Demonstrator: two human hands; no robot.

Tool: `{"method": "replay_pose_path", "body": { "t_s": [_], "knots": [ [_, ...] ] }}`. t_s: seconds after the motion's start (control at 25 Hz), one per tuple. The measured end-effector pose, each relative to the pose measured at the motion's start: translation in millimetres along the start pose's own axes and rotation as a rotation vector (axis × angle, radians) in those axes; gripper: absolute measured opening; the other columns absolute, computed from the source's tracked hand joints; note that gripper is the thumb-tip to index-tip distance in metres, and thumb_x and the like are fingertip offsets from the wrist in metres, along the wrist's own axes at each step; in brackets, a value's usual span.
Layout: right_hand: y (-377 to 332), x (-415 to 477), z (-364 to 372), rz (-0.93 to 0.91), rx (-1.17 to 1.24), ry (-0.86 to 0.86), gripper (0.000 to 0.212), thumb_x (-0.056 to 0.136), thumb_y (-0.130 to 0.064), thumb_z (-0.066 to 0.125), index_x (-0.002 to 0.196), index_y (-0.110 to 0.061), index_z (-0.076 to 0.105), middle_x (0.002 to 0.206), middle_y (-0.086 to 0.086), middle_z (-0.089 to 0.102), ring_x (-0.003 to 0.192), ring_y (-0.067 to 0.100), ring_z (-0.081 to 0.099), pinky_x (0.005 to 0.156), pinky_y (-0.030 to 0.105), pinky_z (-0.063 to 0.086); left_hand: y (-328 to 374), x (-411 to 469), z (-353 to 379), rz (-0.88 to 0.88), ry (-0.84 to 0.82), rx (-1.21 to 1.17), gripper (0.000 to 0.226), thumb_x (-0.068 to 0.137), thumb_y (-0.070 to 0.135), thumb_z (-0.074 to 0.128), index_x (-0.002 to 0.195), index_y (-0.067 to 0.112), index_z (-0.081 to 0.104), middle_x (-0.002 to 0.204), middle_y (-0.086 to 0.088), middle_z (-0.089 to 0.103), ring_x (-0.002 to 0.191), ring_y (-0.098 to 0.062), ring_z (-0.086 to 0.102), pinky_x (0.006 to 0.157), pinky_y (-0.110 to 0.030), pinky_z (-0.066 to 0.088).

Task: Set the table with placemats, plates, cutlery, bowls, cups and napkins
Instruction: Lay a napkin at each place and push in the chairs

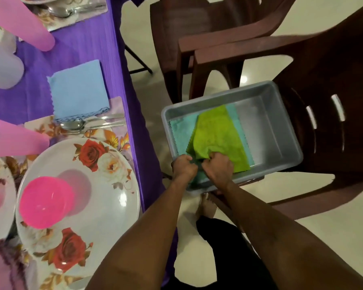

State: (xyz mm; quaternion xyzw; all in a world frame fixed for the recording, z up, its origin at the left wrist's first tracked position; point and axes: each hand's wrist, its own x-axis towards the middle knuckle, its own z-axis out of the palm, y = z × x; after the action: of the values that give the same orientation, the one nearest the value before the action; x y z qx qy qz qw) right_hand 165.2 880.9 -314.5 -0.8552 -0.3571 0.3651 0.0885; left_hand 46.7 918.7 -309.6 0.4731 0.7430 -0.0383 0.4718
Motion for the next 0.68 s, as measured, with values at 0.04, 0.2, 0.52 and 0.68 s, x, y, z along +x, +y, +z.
{"method": "replay_pose_path", "body": {
  "t_s": [0.04, 0.2, 0.52, 0.68],
  "knots": [
    [-7.1, -9.1, -16.9, -0.014, 0.070, 0.015, 0.018, 0.079, -0.030, 0.061, 0.084, -0.013, 0.066, 0.093, 0.020, 0.071, 0.091, 0.041, 0.065, 0.077, 0.038, 0.049, 4.4, -9.7, -6.4, -0.013, 0.007, -0.025, 0.035, 0.086, 0.010, 0.067, 0.120, 0.018, 0.069, 0.123, -0.011, 0.070, 0.108, -0.028, 0.069, 0.096, -0.036, 0.058],
    [-32.6, -26.4, -99.6, 0.078, 0.651, -0.132, 0.021, 0.070, -0.033, 0.065, 0.059, -0.018, 0.054, 0.068, 0.011, 0.055, 0.074, 0.033, 0.053, 0.069, 0.038, 0.039, 29.0, -48.2, -49.8, 0.003, 0.000, -0.044, 0.057, 0.085, 0.024, 0.080, 0.138, 0.023, 0.060, 0.131, -0.002, 0.067, 0.117, -0.023, 0.065, 0.095, -0.024, 0.049],
    [-104.1, -85.0, -216.2, -0.047, 1.178, -0.553, 0.036, 0.092, -0.026, 0.050, 0.088, 0.003, 0.071, 0.086, 0.022, 0.070, 0.076, 0.033, 0.067, 0.075, 0.037, 0.056, 94.5, -113.8, -116.1, 0.470, -0.265, -0.205, 0.039, 0.078, 0.003, 0.072, 0.114, 0.017, 0.073, 0.113, -0.007, 0.071, 0.105, -0.028, 0.067, 0.102, -0.059, 0.051],
    [-125.3, -108.7, -245.3, -0.170, 1.001, -0.660, 0.024, 0.097, -0.016, 0.060, 0.089, -0.006, 0.080, 0.089, 0.014, 0.074, 0.076, 0.024, 0.071, 0.072, 0.032, 0.059, 109.8, -128.6, -139.9, 0.506, -0.140, -0.516, 0.041, 0.074, 0.014, 0.069, 0.110, 0.031, 0.076, 0.106, -0.003, 0.078, 0.104, -0.025, 0.071, 0.101, -0.053, 0.055]
  ]
}}
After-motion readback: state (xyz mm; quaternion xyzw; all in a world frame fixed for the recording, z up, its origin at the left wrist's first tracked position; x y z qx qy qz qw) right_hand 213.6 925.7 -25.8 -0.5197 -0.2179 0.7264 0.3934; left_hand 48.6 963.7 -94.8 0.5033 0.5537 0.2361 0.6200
